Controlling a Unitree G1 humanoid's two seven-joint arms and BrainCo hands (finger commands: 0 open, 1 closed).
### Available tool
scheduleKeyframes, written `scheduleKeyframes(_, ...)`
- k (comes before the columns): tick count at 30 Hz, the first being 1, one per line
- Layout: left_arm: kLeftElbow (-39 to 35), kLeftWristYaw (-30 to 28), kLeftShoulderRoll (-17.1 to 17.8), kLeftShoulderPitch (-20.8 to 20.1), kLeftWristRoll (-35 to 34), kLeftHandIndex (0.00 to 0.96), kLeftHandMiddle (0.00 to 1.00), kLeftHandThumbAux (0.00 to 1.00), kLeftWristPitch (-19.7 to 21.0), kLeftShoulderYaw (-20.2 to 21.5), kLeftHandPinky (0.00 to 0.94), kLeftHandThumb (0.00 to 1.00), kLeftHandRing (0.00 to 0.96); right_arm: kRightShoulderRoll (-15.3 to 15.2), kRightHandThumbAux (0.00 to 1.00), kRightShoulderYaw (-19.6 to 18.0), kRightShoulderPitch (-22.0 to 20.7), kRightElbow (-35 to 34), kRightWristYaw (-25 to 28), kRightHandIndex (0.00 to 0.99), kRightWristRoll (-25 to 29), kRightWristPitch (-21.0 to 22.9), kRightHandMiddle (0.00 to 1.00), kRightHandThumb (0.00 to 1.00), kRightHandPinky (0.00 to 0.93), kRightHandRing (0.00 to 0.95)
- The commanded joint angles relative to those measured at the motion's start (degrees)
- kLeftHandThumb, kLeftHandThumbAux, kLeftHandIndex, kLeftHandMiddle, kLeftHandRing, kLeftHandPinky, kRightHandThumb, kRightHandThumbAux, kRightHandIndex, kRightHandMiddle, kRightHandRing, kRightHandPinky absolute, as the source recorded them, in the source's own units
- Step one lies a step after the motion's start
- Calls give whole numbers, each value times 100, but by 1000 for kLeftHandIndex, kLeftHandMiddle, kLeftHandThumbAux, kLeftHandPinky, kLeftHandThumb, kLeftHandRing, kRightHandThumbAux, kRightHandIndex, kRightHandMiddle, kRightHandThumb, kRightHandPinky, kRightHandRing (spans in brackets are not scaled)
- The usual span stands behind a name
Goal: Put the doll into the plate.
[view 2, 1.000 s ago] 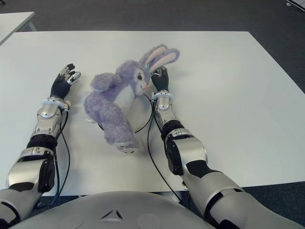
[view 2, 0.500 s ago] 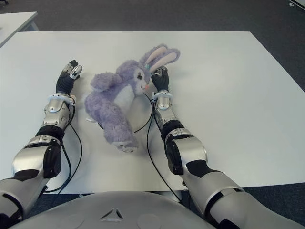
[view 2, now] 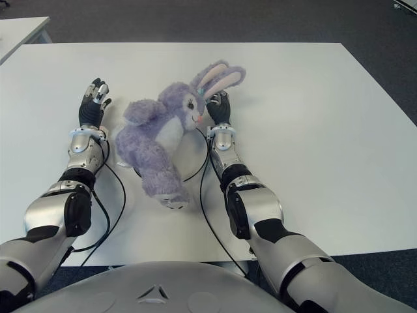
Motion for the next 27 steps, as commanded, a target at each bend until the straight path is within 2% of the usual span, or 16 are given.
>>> scheduleKeyframes(1,589,128,-524,862,-176,0,24,473,35,168,0,0,0,251,737,-44,1180,795,45,413,6,800,364,690,310,341)
scheduleKeyframes(7,623,330,-746,1089,-115,0,27,468,-243,184,0,0,0,247,737,-36,1185,794,21,413,-6,802,362,690,315,341)
scheduleKeyframes(12,592,631,-1058,1382,41,0,25,451,-686,70,0,0,0,235,737,-42,1202,791,42,412,3,773,361,690,315,342)
scheduleKeyframes(20,637,912,-1245,1622,229,0,19,432,-1080,-53,0,0,0,226,737,-65,1228,784,39,413,17,728,365,693,314,343)
scheduleKeyframes(24,703,986,-1347,1751,257,0,15,427,-1137,-55,0,0,0,216,737,-22,1247,779,-15,413,-31,674,369,695,331,351)
scheduleKeyframes(27,800,908,-1390,1821,186,0,12,422,-962,29,0,0,0,210,737,13,1253,777,-46,413,-67,649,372,696,339,357)
